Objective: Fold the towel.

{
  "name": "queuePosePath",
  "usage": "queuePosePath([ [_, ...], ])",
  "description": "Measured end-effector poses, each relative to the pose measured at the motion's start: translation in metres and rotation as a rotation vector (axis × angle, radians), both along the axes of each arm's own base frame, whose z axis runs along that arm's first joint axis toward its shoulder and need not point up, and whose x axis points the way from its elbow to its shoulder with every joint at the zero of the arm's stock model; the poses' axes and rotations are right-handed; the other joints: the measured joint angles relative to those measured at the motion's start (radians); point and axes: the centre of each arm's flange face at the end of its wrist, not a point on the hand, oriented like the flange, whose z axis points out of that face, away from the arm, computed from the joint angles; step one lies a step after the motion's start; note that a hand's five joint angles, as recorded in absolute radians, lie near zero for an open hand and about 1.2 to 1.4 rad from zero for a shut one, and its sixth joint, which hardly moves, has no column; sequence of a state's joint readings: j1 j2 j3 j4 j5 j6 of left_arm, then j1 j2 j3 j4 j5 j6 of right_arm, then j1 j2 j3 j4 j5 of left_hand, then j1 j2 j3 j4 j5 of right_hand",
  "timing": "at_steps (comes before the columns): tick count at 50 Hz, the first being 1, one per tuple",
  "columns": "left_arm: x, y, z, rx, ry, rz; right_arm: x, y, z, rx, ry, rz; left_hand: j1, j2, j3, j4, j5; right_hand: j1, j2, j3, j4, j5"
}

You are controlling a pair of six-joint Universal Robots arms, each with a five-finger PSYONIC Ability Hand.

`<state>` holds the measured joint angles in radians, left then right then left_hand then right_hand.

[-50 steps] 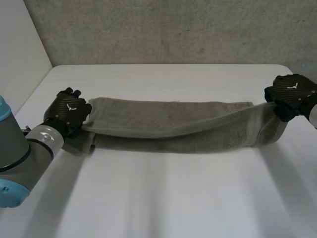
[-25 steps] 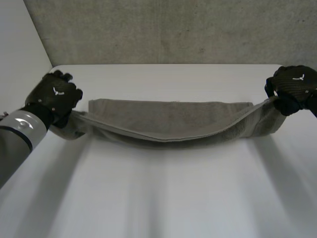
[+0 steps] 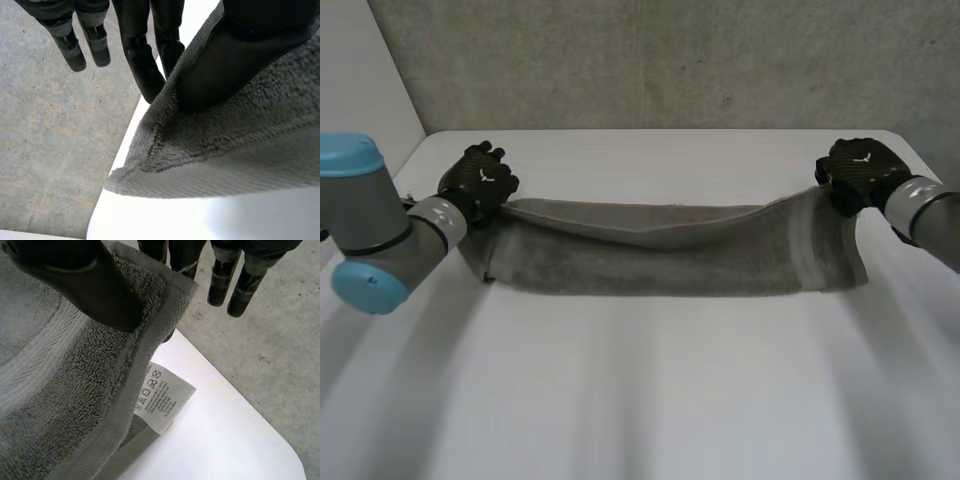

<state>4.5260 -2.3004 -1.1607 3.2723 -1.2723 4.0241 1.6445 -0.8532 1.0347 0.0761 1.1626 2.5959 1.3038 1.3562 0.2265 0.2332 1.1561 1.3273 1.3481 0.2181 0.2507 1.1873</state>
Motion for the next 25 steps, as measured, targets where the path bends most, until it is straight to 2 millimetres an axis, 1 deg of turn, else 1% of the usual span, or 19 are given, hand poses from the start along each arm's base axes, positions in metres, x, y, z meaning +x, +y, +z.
queuePosePath([
  [1,-0.002,-0.007,-0.006,-0.013,0.011,0.0,0.003,-0.008,-0.008,-0.012,0.005,-0.011,0.0,0.0,0.0,0.0,0.0,0.0,0.0,0.0,0.0,0.0],
  [5,-0.007,-0.02,-0.015,-0.056,0.041,-0.002,0.01,-0.022,-0.024,-0.026,0.012,-0.025,0.0,0.0,0.0,0.0,0.0,0.0,0.0,0.0,0.0,0.0],
  [12,-0.012,-0.037,-0.025,-0.159,0.083,-0.009,0.018,-0.035,-0.042,-0.036,0.018,-0.032,0.0,0.0,0.0,0.0,0.0,0.0,0.0,0.0,0.0,0.0],
  [17,-0.014,-0.042,-0.033,-0.204,0.094,-0.011,0.022,-0.04,-0.053,-0.038,0.023,-0.03,0.0,0.0,0.0,0.0,0.0,0.0,0.0,0.0,0.0,0.0],
  [22,-0.015,-0.043,-0.043,-0.206,0.092,-0.016,0.025,-0.044,-0.062,-0.044,0.028,-0.03,0.0,0.0,0.0,0.0,0.0,0.0,0.0,0.0,0.0,0.0],
  [24,-0.016,-0.042,-0.047,-0.201,0.088,-0.017,0.025,-0.044,-0.064,-0.047,0.029,-0.034,-0.077,-0.114,0.0,0.0,-0.09,-0.044,-0.045,0.0,0.0,-0.049],
  [25,-0.017,-0.041,-0.049,-0.197,0.086,-0.017,0.025,-0.045,-0.065,-0.051,0.03,-0.037,-0.18,-0.232,0.0,0.0,-0.207,-0.158,-0.164,0.0,0.0,-0.156],
])
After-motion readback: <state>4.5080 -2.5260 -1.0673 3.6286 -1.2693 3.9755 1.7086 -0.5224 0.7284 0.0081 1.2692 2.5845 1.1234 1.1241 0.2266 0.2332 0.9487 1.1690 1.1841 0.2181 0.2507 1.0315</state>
